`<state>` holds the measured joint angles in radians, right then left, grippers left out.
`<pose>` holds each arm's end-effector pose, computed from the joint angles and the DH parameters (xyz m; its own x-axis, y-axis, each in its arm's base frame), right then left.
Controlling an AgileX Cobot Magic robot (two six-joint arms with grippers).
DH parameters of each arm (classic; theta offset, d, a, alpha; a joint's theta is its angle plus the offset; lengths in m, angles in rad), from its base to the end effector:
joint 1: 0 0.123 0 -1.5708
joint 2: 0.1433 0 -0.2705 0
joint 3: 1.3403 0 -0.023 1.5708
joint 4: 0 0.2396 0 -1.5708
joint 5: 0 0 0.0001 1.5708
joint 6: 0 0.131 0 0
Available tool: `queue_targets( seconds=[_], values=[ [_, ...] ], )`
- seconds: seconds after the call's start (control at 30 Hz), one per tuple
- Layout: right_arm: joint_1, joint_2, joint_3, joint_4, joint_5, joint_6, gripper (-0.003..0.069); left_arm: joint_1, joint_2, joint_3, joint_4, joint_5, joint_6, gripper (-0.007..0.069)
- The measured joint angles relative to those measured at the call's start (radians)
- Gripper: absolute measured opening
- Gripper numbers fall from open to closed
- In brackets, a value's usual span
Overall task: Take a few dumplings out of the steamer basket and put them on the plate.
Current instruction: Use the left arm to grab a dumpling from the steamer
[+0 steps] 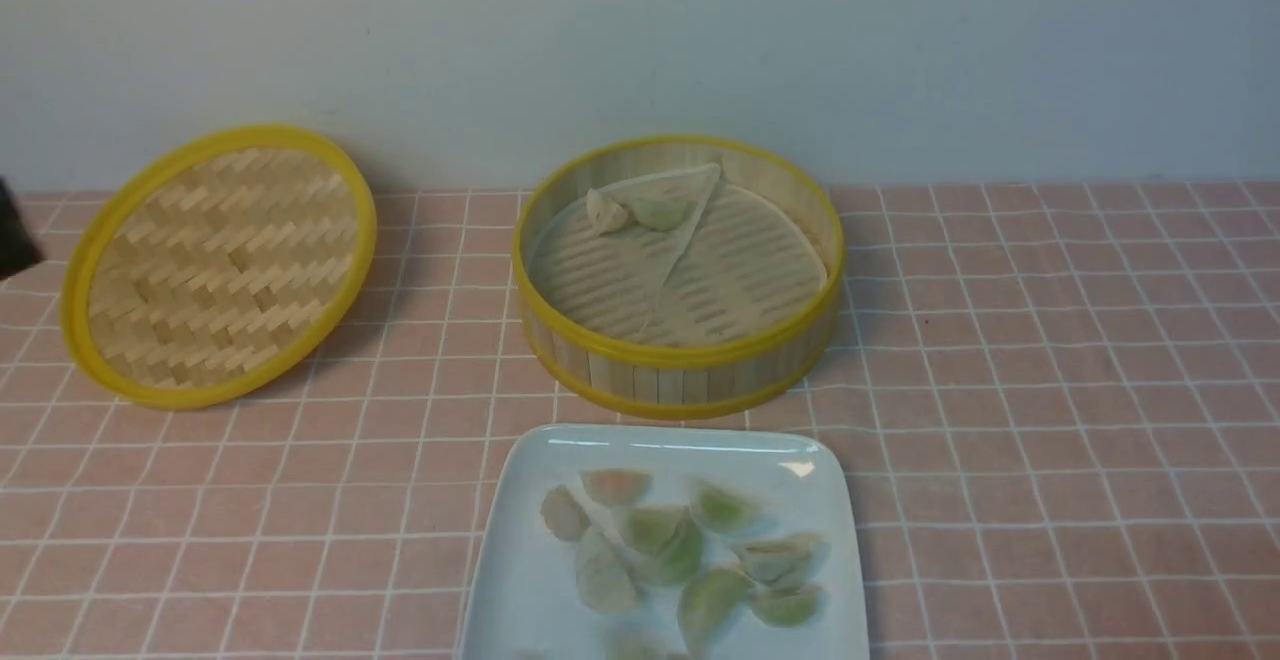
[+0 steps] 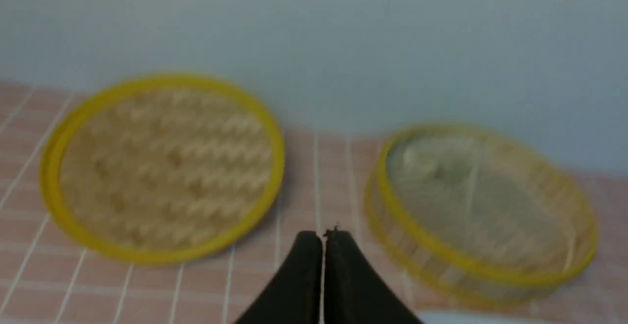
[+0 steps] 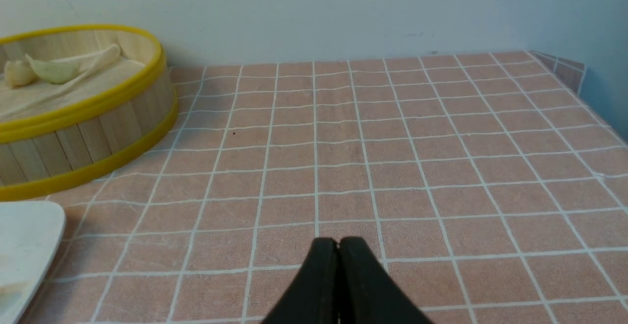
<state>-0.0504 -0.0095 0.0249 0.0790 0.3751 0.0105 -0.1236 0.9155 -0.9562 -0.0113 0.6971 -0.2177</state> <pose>0.0943 -0.0010 0.1601 -0.2943 0.0988 -0.9506 0.0477 0.9949 0.0887 0.2107 -0.0271 0.3415 -0.5502 -0.1578 -0.8200 0.0060 0.9812 -0.1929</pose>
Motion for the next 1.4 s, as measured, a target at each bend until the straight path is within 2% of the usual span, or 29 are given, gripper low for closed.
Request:
queue_targets(
  seconds=[0.07,0.1,0.2,0.27,0.33,0.53,0.67,0.77,0.83,0.87,0.97,1.1,1.23,1.33,1.37,1.4],
  values=[
    [0.000,0.000,0.000,0.000,0.000,0.000,-0.0014,-0.019,0.186,-0.144,-0.018,0.153,0.101,-0.0006],
    [0.000,0.000,0.000,0.000,0.000,0.000,-0.0014,-0.021,0.186,-0.157,-0.020,0.165,0.111,-0.0006],
    [0.000,0.000,0.000,0.000,0.000,0.000,-0.0014,-0.072,0.480,-0.376,-0.063,0.288,0.276,-0.0006],
    [0.000,0.000,0.000,0.000,0.000,0.000,-0.0014,-0.111,0.603,-0.480,-0.068,0.313,0.329,-0.0006],
    [0.000,0.000,0.000,0.000,0.000,0.000,-0.0014,-0.132,0.679,-0.549,-0.068,0.329,0.355,-0.0006],
    [0.000,0.000,0.000,0.000,0.000,0.000,-0.0014,-0.226,1.047,-0.959,-0.069,0.441,0.456,-0.0006],
    [0.000,0.000,0.000,0.000,0.000,0.000,-0.0014,-0.232,1.267,-1.262,-0.068,0.532,0.500,-0.0006],
    [0.000,0.000,0.000,0.000,0.000,0.000,-0.0014,-0.232,1.436,-1.518,-0.068,0.536,0.511,-0.0006],
    [0.000,0.000,0.000,0.000,0.000,0.000,-0.0014,-0.232,1.504,-1.601,-0.068,0.537,0.515,-0.0006],
    [0.000,0.000,0.000,0.000,0.000,0.000,-0.0014,-0.232,1.599,-1.760,-0.077,0.540,0.531,-0.0006],
    [0.000,0.000,0.000,0.000,0.000,0.000,-0.0014,-0.232,1.723,-1.929,-0.097,0.547,0.558,-0.0006],
    [0.000,0.000,0.000,0.000,0.000,0.000,-0.0014,-0.232,1.786,-1.974,-0.106,0.555,0.580,-0.0006],
    [0.000,0.000,0.000,0.000,0.000,0.000,-0.0014,-0.232,1.822,-1.977,-0.150,0.555,0.667,0.0022],
    [0.000,0.000,0.000,0.000,0.000,0.000,-0.0014,-0.232,1.844,-1.977,-0.197,0.553,0.717,0.0106],
    [0.000,0.000,0.000,0.000,0.000,0.000,-0.0014,-0.232,1.846,-1.977,-0.201,0.551,0.721,0.0114],
    [0.000,0.000,0.000,0.000,0.000,0.000,-0.0014,-0.233,1.856,-1.978,-0.211,0.532,0.727,0.0170]
  ],
)
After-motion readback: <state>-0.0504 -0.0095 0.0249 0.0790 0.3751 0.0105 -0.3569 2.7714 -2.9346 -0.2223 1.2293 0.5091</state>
